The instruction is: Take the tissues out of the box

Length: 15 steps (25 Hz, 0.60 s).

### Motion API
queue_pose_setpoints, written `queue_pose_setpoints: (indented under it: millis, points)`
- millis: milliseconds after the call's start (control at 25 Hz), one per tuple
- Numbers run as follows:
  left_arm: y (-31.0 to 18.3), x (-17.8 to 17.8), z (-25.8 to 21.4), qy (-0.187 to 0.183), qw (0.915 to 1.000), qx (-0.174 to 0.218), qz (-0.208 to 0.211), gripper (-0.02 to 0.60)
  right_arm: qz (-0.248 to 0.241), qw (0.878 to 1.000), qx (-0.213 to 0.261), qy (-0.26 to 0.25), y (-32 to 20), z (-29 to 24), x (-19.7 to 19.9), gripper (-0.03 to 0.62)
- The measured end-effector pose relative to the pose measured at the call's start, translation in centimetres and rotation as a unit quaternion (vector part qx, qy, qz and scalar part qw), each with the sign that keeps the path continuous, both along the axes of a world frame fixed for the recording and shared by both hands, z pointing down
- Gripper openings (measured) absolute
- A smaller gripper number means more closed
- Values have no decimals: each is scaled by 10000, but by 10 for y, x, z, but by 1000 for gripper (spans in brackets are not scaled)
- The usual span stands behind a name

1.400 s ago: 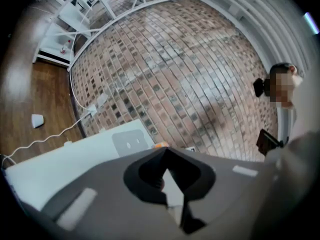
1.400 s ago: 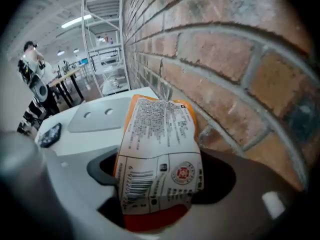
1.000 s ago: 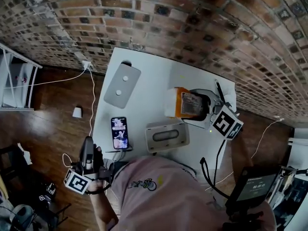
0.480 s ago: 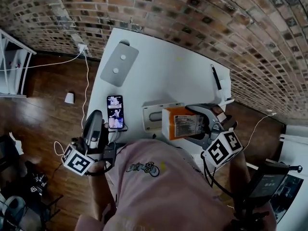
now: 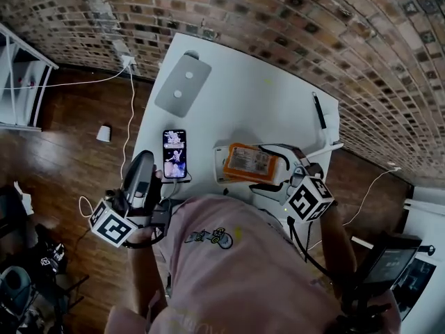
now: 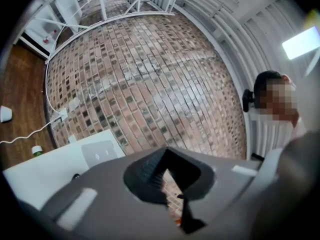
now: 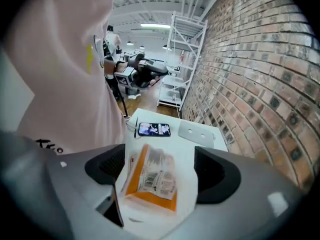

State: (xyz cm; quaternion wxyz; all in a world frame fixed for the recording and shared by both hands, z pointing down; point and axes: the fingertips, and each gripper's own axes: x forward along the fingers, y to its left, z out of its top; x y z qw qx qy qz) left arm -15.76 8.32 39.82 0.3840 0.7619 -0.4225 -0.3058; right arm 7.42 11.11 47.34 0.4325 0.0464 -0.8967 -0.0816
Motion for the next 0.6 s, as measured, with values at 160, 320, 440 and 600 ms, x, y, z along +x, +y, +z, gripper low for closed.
queue_pose_setpoints:
  millis: [160, 320, 440, 600]
  points:
    - [-3, -1, 0, 46, 10000, 46, -48, 3, 92, 9999, 47, 43, -2, 3, 2, 423]
    - [4, -3, 6, 124, 9998, 21, -160, 3, 357, 9990, 14, 264, -2, 18, 19, 423]
    - [12, -5, 11, 156, 9997, -52, -207, 3, 266, 9965, -199, 762, 9, 52, 32, 423]
    - [16, -8, 15, 131, 9995, -102, -260, 3, -95, 9872, -458, 1524, 17, 125, 42, 423]
